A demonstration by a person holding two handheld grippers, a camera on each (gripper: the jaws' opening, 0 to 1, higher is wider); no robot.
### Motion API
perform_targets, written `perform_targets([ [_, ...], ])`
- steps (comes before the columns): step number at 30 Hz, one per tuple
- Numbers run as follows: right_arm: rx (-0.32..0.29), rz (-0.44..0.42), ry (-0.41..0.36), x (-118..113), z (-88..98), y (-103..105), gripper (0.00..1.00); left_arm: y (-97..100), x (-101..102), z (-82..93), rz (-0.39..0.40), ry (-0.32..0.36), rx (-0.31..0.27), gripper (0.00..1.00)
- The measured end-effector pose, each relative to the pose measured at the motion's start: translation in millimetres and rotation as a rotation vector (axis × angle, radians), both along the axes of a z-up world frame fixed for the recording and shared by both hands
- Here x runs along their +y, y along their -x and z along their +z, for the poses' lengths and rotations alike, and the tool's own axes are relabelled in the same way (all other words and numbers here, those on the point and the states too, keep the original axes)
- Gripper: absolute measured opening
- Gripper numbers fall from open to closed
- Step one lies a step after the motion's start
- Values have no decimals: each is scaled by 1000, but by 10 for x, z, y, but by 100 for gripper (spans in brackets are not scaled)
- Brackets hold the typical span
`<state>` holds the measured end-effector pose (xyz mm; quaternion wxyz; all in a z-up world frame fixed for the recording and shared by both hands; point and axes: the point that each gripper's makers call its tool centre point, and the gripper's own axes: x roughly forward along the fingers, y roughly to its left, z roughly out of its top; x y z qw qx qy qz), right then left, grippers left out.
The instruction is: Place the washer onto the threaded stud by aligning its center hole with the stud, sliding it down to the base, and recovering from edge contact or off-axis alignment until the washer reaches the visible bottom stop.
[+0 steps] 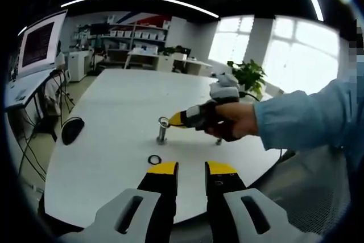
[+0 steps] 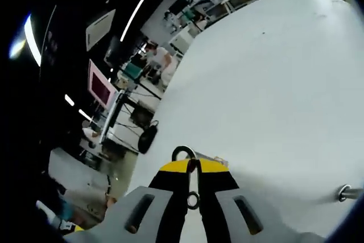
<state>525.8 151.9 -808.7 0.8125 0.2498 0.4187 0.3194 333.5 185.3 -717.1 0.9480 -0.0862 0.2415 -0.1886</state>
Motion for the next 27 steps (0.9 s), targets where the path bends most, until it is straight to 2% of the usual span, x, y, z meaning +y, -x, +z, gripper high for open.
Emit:
perform_targets([
  [5, 34, -13, -13, 6, -10, 7, 6, 0, -3, 2, -2, 1, -2, 16],
  [12, 26, -11, 20, -26, -49, -1, 6, 2, -5, 1, -3, 2, 0, 16],
  [15, -1, 0, 37, -24, -28, -6, 6, 3, -6, 0, -4, 2, 1, 16],
  [20, 4, 2, 8, 14, 8, -11, 6, 6, -9, -5, -6, 1, 4, 16],
  [27, -8, -10, 16, -2, 30, -52, 5, 7, -10, -7, -6, 4, 5, 16],
])
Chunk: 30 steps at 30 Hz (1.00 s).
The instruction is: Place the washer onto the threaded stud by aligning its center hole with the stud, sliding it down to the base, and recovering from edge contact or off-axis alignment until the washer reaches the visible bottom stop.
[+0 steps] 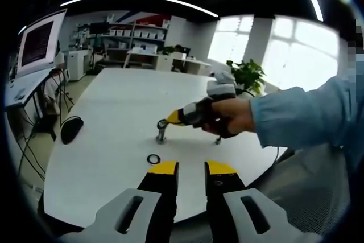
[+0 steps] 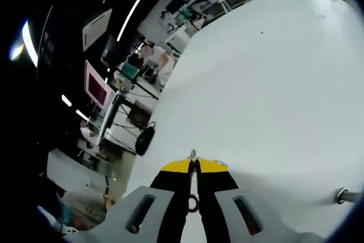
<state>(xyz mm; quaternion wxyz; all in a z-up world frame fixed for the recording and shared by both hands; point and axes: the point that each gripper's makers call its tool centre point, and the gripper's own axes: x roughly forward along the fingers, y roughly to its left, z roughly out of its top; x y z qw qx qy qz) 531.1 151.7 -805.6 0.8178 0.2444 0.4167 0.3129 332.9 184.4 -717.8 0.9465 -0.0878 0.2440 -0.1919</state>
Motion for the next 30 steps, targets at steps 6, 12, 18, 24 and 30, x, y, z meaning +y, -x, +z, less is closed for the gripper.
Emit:
perform_targets([
  [6, -12, -7, 12, -92, -5, -26, 5, -2, -2, 6, 0, 1, -3, 16],
  [12, -63, 25, -17, -35, 104, -38, 3, 1, -9, 1, -3, 1, -1, 16],
  [18, -85, 79, -38, 172, 175, -27, 3, 2, -10, -3, -4, 0, 1, 16],
  [24, -25, 54, -25, 145, 24, -85, 3, 0, -3, -3, -1, 3, 1, 16],
  [30, -78, 45, -36, 144, 139, -182, 3, 0, 0, -5, 3, 4, 4, 16],
])
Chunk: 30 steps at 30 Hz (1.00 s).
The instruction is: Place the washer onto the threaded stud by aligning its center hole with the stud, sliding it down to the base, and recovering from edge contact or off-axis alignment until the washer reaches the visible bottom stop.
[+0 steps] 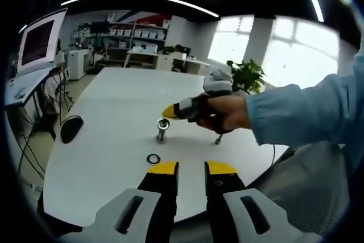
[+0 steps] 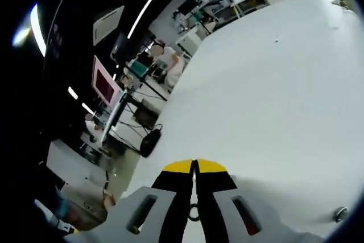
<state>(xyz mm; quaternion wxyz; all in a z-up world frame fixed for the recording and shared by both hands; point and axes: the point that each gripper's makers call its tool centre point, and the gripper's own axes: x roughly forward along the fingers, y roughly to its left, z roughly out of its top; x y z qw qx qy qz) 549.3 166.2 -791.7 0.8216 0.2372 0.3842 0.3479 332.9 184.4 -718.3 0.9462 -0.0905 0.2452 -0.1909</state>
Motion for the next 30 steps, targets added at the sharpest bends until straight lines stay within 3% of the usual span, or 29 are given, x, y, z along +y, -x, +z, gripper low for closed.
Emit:
perform_targets([
  [3, 37, 10, 112, -129, -231, 36, 3, 0, 1, -1, 1, 0, 1, 16],
  [4, 53, -16, 20, -95, -144, -2, 3, 1, 0, -3, 0, 0, 2, 16],
  [5, 82, -31, 22, -120, -156, 20, 3, 2, 0, -3, 0, 0, 1, 16],
  [8, -13, -37, -6, -128, -28, -83, 3, 1, 3, -4, 2, 1, 3, 16],
  [11, 2, 12, 3, -55, -42, -7, 3, 3, 1, -5, 2, 0, 4, 16],
  [12, 5, 26, 21, -51, -77, 8, 3, 2, 1, -5, 2, 0, 5, 16],
  [14, 28, 60, 129, -119, -263, 77, 3, 2, 1, -7, 2, -1, 5, 16],
  [15, 5, 19, 57, -55, -190, 10, 3, 2, 2, -9, 2, -1, 6, 16],
  [16, 41, 36, 59, -44, -213, 55, 3, 3, 2, -8, 3, 0, 5, 16],
  [18, 12, 25, 37, -26, -165, 27, 3, 3, 6, -7, 5, 1, 5, 16],
  [30, -21, 48, 45, -15, 42, 245, 3, 8, 11, -7, 8, 2, 6, 16],
])
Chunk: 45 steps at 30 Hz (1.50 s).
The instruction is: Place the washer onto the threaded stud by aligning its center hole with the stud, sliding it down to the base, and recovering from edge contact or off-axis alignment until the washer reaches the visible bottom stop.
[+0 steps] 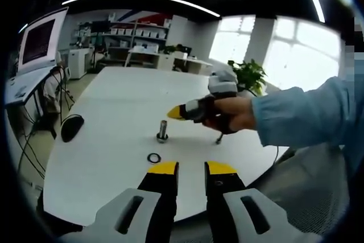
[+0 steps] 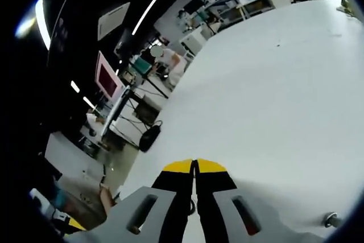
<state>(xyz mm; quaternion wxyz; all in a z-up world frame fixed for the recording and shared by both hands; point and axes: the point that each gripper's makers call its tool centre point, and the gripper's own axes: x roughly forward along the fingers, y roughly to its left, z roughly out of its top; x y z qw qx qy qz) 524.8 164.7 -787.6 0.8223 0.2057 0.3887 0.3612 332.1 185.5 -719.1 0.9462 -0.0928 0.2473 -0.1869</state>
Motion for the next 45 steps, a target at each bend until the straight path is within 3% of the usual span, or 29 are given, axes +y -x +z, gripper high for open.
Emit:
perform_targets([
  [6, -32, 39, 0, -160, 186, 105, 3, 14, -14, 0, 0, 4, 1, 16],
  [13, -64, 78, -7, -419, 441, 59, 3, 48, -36, -29, -18, -9, 12, 16],
  [17, -112, 101, 28, -573, 643, 68, 3, 97, -40, -83, -32, -10, 44, 16],
  [23, -164, 153, 66, -684, 931, 77, 3, 118, -48, -86, -35, -17, 41, 16],
  [30, -241, 260, 106, -588, 1241, 151, 3, 125, -37, -84, -26, -17, 37, 16],
  [36, -328, 425, 166, -364, 1490, 340, 3, 124, -35, -67, -26, -16, 23, 16],
  [41, -391, 545, 202, -184, 1565, 492, 3, 115, -39, -66, -26, -16, 24, 16],
  [45, -412, 621, 242, -48, 1500, 580, 3, 93, -27, -45, -12, -20, 13, 16],
])
